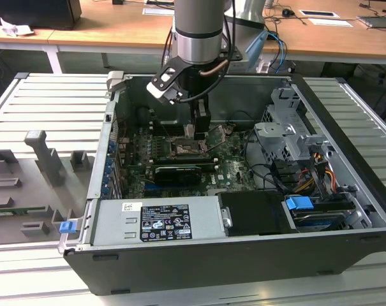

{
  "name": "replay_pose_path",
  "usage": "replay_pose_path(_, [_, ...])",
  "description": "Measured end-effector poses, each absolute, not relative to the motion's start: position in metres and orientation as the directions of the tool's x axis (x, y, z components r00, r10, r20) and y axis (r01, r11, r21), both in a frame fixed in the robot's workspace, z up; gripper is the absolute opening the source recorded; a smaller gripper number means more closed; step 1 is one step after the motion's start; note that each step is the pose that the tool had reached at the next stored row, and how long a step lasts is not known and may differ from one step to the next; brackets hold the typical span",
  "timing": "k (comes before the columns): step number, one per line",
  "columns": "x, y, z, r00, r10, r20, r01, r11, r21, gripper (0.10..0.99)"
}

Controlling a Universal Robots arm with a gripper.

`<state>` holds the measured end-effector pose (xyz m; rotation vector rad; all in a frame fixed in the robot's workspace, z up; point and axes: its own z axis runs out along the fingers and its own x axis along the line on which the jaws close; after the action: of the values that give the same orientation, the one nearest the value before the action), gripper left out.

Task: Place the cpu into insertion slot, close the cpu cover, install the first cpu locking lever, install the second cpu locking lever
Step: 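Place the cpu into insertion slot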

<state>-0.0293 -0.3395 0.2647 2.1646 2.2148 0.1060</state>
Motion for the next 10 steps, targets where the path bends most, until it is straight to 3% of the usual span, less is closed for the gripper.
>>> replay_pose_path(10, [-0.041,-0.338,0.257,-0.024,1.000,0.021,0.997,0.022,0.079,0.529])
